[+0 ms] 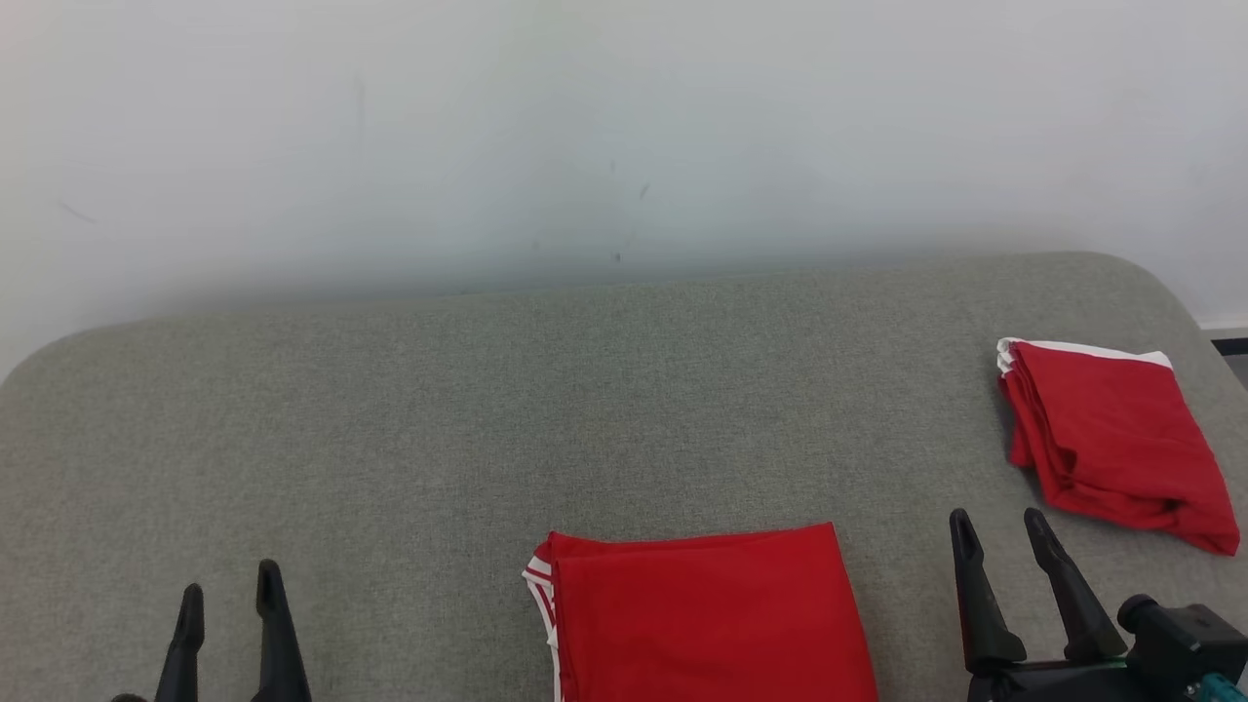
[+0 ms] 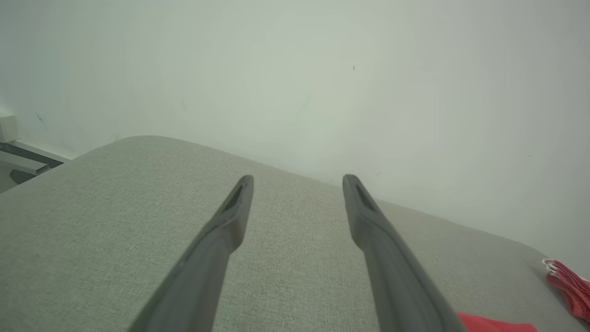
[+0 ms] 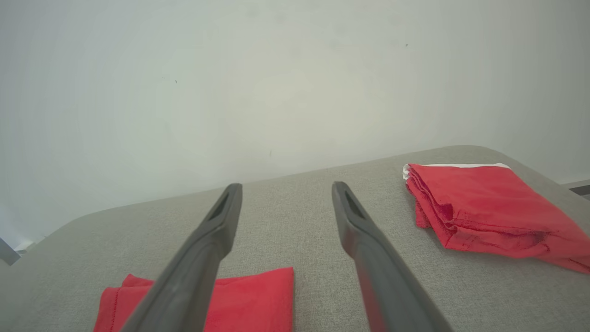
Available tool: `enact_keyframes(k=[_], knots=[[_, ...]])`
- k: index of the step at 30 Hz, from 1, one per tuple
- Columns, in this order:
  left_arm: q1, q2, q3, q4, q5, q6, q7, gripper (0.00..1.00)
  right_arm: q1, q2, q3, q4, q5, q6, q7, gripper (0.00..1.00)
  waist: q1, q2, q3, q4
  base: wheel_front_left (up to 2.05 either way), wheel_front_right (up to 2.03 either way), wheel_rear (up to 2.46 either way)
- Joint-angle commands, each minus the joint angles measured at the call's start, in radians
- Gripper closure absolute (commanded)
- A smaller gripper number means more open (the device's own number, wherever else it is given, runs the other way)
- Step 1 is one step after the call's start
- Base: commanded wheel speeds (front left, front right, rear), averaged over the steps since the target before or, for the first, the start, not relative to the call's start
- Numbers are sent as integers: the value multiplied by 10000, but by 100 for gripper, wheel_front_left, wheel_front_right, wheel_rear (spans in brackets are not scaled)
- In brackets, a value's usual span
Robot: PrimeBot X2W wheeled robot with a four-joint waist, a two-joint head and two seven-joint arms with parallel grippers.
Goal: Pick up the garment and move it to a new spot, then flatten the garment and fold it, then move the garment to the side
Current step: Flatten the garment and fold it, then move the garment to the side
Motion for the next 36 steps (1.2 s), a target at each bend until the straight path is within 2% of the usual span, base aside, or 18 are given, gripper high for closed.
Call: enact_keyframes(k=[1,3,5,9,14,29,33,36], knots=[[231,-102,315,47,-121,-330,-21,0,186,0,-108,160,73,-24,-245,0,0,0,-41,15,0,0,0],[341,-240,662,89,-123,-644,-22,0,241,0,-177,330,-40,-24,-422,0,0,0,-84,44,0,0,0],[668,-440,1230,192,70,-1210,-22,0,406,-1,-89,645,-322,-26,-539,0,0,0,-175,83,0,0,0],[921,-426,1298,429,652,-1491,-22,0,470,-1,-231,855,-442,-24,-567,0,0,0,-256,125,0,0,0],[1086,-629,1259,518,1233,-1539,-23,0,465,-3,-299,933,-205,-24,-524,0,0,0,-270,133,0,0,0],[1075,-687,1182,698,1596,-1632,-23,0,365,-3,-126,842,-270,-24,-138,0,0,0,-139,81,0,0,0],[1046,-712,1160,743,1575,-1600,-23,0,180,-1,-337,892,306,-24,644,0,0,0,-106,76,0,0,0],[994,-668,1019,740,1603,-1676,1,0,-226,-4,-280,819,1085,-24,3020,0,0,0,-38,145,0,0,0]])
